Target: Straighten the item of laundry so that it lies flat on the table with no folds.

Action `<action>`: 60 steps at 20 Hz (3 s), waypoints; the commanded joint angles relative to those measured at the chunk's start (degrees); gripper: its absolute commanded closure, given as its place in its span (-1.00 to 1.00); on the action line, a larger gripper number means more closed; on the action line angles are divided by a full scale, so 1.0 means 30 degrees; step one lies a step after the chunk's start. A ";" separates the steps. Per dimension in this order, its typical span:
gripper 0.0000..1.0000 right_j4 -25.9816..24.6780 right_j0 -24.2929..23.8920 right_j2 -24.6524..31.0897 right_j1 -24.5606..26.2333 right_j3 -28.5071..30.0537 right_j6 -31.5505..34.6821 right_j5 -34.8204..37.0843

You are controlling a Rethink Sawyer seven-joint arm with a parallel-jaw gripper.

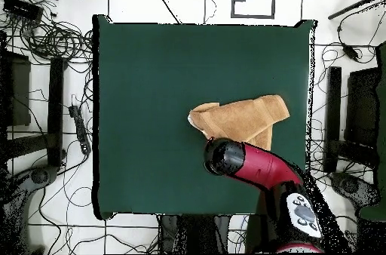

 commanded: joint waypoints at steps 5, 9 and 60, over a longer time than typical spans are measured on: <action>1.00 0.0965 0.0570 0.1015 0.0742 -0.0778 0.3206 0.0745; 1.00 0.1072 0.0763 0.0978 0.1269 -0.1464 0.3399 0.0535; 1.00 0.5151 0.2256 -0.0174 0.6194 -1.5648 0.4369 0.8865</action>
